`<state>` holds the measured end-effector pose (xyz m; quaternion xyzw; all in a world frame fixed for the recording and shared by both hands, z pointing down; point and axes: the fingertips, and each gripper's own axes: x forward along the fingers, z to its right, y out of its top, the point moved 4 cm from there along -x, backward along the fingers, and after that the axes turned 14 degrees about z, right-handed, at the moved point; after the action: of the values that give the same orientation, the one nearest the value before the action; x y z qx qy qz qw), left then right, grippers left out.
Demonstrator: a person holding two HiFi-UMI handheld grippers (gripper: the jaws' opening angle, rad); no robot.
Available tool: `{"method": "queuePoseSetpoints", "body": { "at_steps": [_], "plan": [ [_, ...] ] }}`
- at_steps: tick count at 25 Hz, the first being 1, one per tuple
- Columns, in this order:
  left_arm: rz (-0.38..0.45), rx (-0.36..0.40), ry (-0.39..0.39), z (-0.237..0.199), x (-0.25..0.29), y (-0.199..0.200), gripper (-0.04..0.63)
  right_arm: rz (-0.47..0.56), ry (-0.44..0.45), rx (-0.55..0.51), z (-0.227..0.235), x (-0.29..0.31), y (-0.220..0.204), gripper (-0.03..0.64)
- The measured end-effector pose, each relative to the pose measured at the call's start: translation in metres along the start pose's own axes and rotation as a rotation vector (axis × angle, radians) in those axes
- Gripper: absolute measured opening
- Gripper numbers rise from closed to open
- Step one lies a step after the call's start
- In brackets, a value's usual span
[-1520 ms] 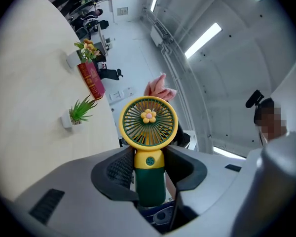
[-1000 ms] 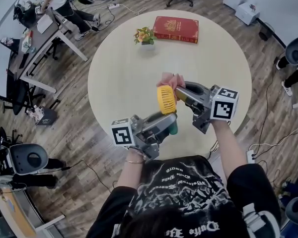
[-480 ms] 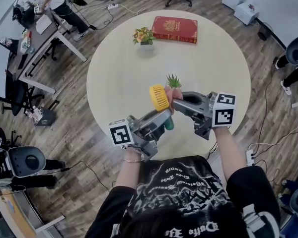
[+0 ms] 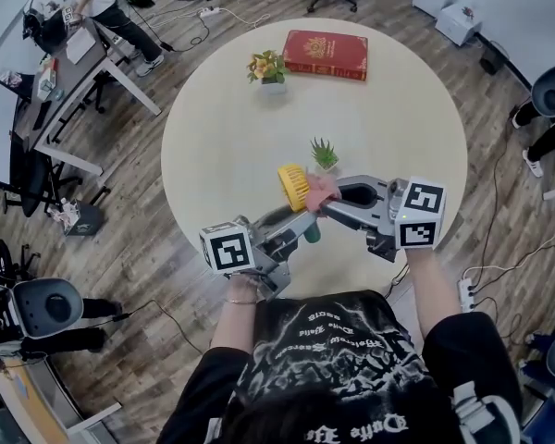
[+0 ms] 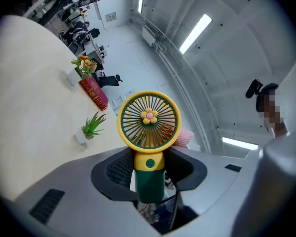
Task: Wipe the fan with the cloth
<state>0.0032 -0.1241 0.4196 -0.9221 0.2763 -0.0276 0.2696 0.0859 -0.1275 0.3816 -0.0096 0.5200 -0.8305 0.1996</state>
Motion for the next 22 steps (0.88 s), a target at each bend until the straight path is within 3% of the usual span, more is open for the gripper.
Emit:
{"method": "queuePoseSetpoints", "body": {
  "at_steps": [4, 7, 9, 12, 14, 22],
  "plan": [
    [-0.075, 0.121, 0.14, -0.015, 0.0, 0.0, 0.199, -0.109, -0.058, -0.195, -0.004, 0.007, -0.003, 0.052],
    [-0.196, 0.285, 0.252, -0.026, 0.0, -0.009, 0.198, -0.077, -0.11, -0.244, -0.003, 0.013, 0.001, 0.052],
    [-0.279, 0.359, 0.273, -0.029, 0.002, -0.024, 0.199, -0.042, -0.139, -0.244, 0.0, 0.019, 0.007, 0.052],
    [-0.258, 0.283, 0.251, -0.031, 0.004, -0.039, 0.198, -0.033, -0.179, -0.234, 0.006, 0.022, 0.009, 0.052],
    [-0.259, 0.271, 0.284, -0.038, -0.001, -0.044, 0.198, -0.012, -0.201, -0.226, 0.007, 0.016, 0.01, 0.054],
    [-0.305, 0.438, 0.625, -0.095, -0.029, -0.029, 0.199, 0.161, -0.331, -0.068, 0.024, -0.039, 0.004, 0.055]
  ]
}}
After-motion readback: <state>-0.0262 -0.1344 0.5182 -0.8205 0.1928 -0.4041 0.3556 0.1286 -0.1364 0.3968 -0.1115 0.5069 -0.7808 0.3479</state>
